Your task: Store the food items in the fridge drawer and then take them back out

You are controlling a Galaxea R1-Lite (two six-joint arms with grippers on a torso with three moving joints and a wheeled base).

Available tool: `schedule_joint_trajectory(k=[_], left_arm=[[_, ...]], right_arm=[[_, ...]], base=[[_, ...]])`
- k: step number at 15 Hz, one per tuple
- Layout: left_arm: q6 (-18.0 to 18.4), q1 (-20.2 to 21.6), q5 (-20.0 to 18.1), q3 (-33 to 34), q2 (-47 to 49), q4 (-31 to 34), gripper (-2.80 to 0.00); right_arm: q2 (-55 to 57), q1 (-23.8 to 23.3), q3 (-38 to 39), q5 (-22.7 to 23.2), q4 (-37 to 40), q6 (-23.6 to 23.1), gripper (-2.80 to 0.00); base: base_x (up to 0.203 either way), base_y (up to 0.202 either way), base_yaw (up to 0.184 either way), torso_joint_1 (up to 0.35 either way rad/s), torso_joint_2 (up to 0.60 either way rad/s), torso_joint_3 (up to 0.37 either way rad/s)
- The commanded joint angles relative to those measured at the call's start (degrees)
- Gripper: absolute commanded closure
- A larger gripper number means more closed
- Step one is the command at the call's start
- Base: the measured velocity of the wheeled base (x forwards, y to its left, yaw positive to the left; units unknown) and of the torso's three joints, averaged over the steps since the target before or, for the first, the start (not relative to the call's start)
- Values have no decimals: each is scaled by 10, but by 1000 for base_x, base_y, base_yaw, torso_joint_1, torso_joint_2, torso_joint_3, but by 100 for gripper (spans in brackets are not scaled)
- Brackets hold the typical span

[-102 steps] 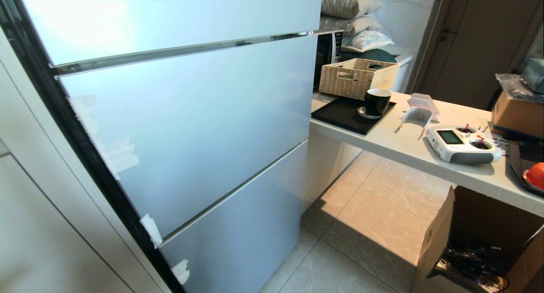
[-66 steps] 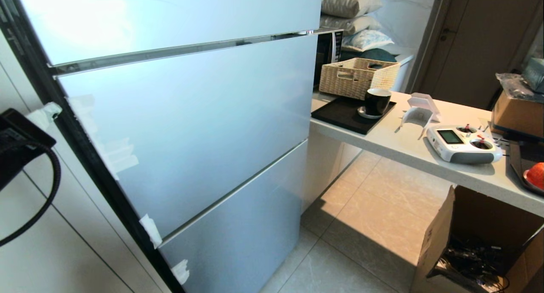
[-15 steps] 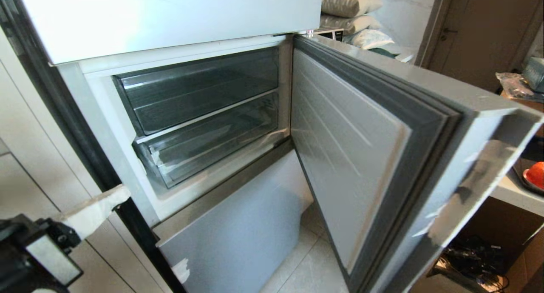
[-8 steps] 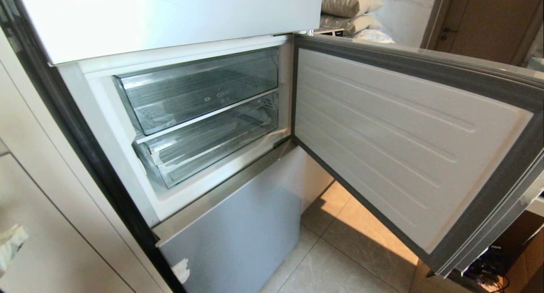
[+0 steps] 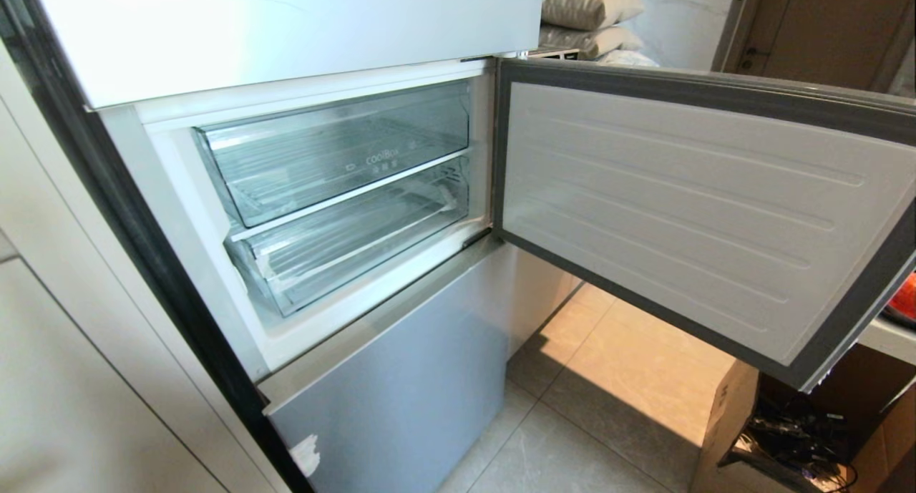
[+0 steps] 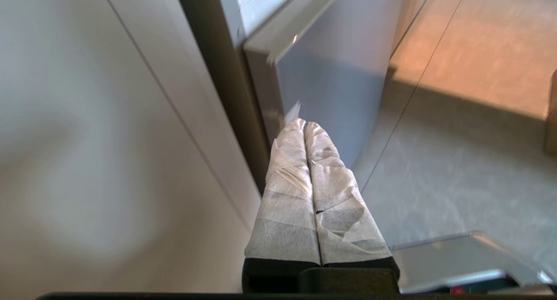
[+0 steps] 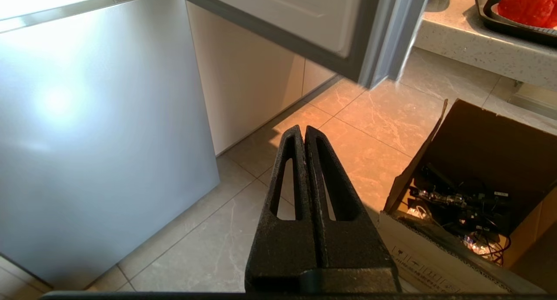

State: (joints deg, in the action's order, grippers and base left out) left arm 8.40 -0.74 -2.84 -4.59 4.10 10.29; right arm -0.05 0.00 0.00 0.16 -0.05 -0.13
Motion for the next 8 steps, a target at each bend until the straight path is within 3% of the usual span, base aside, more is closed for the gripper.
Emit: schedule_joint_trajectory(k=[1, 2, 6, 8], left_arm=[[-6, 2, -5, 33, -40, -71, 0], [-11, 2, -1, 45, -40, -103, 0], [-25, 2, 1, 46, -40, -94, 0], [-63, 2, 11, 46, -40, -96, 0]], right_arm=[[0, 0, 0, 0, 0, 0, 0], [0, 0, 0, 0, 0, 0, 0], [0, 0, 0, 0, 0, 0, 0], [0, 0, 0, 0, 0, 0, 0]], base=[[0, 0, 0, 0, 0, 0], [0, 0, 0, 0, 0, 0], [0, 0, 0, 0, 0, 0], [0, 0, 0, 0, 0, 0]])
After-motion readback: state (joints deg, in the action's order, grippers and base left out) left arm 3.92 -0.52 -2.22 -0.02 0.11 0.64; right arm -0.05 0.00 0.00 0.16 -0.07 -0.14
